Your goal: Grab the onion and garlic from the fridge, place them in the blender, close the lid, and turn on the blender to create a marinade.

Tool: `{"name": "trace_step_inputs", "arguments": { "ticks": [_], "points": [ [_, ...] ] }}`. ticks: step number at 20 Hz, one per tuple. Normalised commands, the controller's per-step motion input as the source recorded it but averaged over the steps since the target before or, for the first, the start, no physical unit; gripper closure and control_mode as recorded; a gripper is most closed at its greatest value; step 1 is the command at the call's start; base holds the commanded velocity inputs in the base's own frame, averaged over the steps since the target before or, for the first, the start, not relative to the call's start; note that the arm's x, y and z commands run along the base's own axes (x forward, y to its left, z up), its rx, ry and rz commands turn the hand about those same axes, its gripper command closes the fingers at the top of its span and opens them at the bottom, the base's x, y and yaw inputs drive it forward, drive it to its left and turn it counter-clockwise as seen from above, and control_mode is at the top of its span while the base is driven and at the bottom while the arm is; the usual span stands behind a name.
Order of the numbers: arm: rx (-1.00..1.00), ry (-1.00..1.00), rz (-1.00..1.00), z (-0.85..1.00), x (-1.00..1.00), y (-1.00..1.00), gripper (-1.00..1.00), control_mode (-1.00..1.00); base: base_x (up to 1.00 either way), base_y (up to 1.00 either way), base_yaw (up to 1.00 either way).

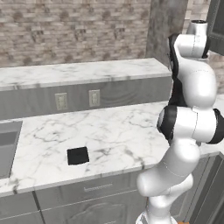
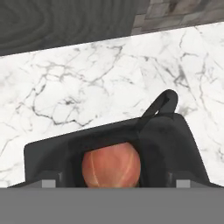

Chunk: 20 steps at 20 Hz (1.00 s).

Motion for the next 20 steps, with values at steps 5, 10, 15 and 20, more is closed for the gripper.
{"name": "trace_step_inputs", "arguments": {
  "ticks": [5, 10, 15, 20],
  "points": [
    [0.0, -0.04, 0.0, 0.33, -0.35, 0.32, -1.0, -1.0, 0.0, 0.0, 0.0],
    [0.0, -0.14, 0.0, 0.37, -1.0, 0.89, -1.0, -1.0, 0.0, 0.0, 0.0],
    [0.0, -0.1, 0.0, 0.09, -1.0, 1.0, -1.0, -1.0, 0.0, 0.0, 0.0],
    [-0.02, 0.0, 0.0, -0.56, -1.0, 1.0, -1.0, -1.0, 0.0, 0.0, 0.0]
  ]
}}
